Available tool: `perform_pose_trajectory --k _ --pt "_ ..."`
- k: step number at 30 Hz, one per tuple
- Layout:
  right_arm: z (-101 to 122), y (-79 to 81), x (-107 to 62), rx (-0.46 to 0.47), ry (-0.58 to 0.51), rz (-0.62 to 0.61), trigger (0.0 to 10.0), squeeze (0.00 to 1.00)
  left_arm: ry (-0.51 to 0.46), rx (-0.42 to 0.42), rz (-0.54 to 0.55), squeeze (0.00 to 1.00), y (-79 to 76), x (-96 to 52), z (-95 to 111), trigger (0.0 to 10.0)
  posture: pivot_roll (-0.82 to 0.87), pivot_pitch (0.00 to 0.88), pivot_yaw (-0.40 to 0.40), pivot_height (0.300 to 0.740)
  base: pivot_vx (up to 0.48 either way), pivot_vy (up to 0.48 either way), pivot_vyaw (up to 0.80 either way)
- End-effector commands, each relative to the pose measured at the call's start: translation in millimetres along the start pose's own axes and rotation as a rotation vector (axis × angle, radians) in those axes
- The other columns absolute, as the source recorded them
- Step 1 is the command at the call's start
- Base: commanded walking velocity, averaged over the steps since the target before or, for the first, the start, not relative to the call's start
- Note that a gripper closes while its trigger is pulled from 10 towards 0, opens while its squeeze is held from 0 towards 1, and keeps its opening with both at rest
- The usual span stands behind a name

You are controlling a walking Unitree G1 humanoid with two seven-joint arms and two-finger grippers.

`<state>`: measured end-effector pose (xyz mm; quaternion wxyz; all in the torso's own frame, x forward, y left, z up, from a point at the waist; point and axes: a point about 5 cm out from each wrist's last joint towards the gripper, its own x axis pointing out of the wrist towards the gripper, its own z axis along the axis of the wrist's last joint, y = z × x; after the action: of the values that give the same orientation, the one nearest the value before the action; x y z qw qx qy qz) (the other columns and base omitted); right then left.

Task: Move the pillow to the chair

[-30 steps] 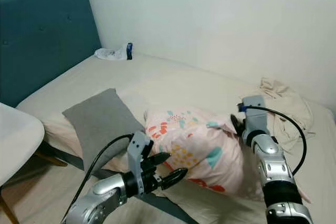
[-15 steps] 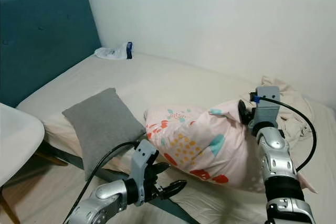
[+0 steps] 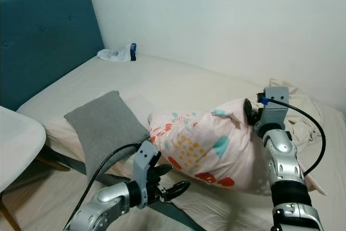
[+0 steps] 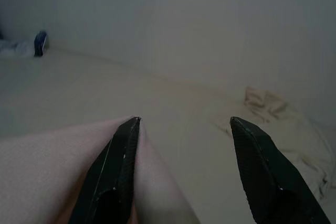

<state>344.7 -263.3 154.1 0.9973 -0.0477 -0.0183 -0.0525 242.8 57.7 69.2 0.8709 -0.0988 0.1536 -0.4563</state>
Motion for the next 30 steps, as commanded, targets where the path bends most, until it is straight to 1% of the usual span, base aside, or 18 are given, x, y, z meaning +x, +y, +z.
perform_pose_trajectory --k 1,3,4,5,6,8,9,13,15,17,18,20,21,22,23,28,29,30 --pt "7 -3.7 3.7 0.025 -0.029 -0.02 10.0 0.0 -0.001 -0.015 0.002 0.0 0.4 1.5 -3 10.0 0.04 0.013 -0.058 0.74 0.0 0.0 0.0" --pt "8 -2.1 4.0 0.029 -0.043 0.007 10.0 0.0 -0.003 -0.016 0.003 0.0 0.3 1.6 -2 10.0 0.04 0.013 -0.059 0.74 0.0 0.0 0.0" --pt "9 0.3 4.0 0.026 -0.049 0.035 0.0 0.0 -0.006 -0.017 0.003 0.0 0.2 1.7 -2 10.0 0.04 0.013 -0.059 0.74 0.0 0.0 0.0" --pt "9 0.3 4.0 0.026 -0.049 0.035 0.0 0.0 -0.006 -0.017 0.003 0.0 0.2 1.7 -2 10.0 0.04 0.013 -0.059 0.74 0.0 0.0 0.0" --pt "9 -1.3 4.4 0.032 -0.038 0.002 10.0 0.0 -0.01 -0.019 0.005 0.0 0.1 1.8 -2 10.0 0.04 0.01 -0.06 0.74 0.0 0.0 0.0" --pt "9 -1.1 4.6 0.038 -0.036 0.0 10.0 0.0 -0.012 -0.019 0.006 0.0 0.2 2.0 -1 10.0 0.04 0.009 -0.061 0.74 0.0 0.0 0.0" --pt "9 -1.4 4.7 0.044 -0.038 -0.005 0.9 0.0 -0.014 -0.021 0.007 0.0 0.3 2.1 -1 10.0 0.04 0.009 -0.061 0.74 0.0 0.0 0.0" --pt "6 -1.2 1.9 0.051 -0.03 -0.022 10.0 0.0 -0.025 -0.028 0.023 0.0 2.0 2.7 -1 10.0 0.04 0.01 -0.06 0.74 0.0 0.0 0.0" --pt "7 0.1 -0.4 0.07 -0.052 -0.009 0.0 0.0 -0.033 -0.035 0.041 0.0 4.3 2.2 -1 10.0 0.04 0.01 -0.059 0.74 0.0 0.0 0.0" --pt "6 -0.2 -1.6 0.074 -0.05 -0.016 0.0 0.0 -0.035 -0.042 0.053 0.0 5.9 1.7 -2 10.0 0.04 0.012 -0.059 0.74 0.0 0.0 0.0" --pt "4 -0.4 -2.8 0.081 -0.046 -0.023 10.0 0.0 -0.036 -0.049 0.066 0.0 7.9 0.8 -3 10.0 0.04 0.012 -0.058 0.74 0.0 0.0 0.0" --pt "4 0.7 -3.7 0.09 -0.048 -0.012 10.0 0.0 -0.034 -0.054 0.083 0.0 10.4 -0.2 -5 10.0 0.04 0.012 -0.059 0.74 0.0 0.0 0.0" --pt "4 2.5 -4.7 0.093 -0.053 0.005 0.0 0.0 -0.032 -0.058 0.1 0.0 12.7 -1.3 -7 10.0 0.04 0.013 -0.058 0.74 0.0 0.0 0.0" --pt "4 2.6 -5.4 0.092 -0.053 -0.005 0.0 0.0 -0.03 -0.063 0.118 0.0 15.1 -2.3 -9 10.0 0.04 0.013 -0.058 0.74 0.0 0.0 0.0" --pt "3 2.6 -5.2 0.088 -0.048 -0.012 10.0 0.0 -0.029 -0.068 0.141 0.0 17.8 -3.5 -10 10.0 0.05 0.013 -0.059 0.74 0.0 0.0 0.0" --pt "3 4.7 -3.6 0.098 -0.043 -0.004 0.0 0.0 -0.038 -0.085 0.198 0.0 24.8 -6.5 -13 10.0 0.05 0.015 -0.06 0.74 0.0 0.0 0.0" --pt "3 4.5 -2.6 0.093 -0.037 -0.011 10.0 0.0 -0.044 -0.089 0.216 0.0 26.8 -7.2 -13 10.0 0.05 0.015 -0.062 0.74 0.0 0.0 0.0" --pt "3 4.9 -1.7 0.101 -0.037 -0.007 10.0 0.0 -0.047 -0.089 0.24 0.0 29.4 -8.0 -13 10.0 0.05 0.016 -0.062 0.74 0.0 0.0 0.0"
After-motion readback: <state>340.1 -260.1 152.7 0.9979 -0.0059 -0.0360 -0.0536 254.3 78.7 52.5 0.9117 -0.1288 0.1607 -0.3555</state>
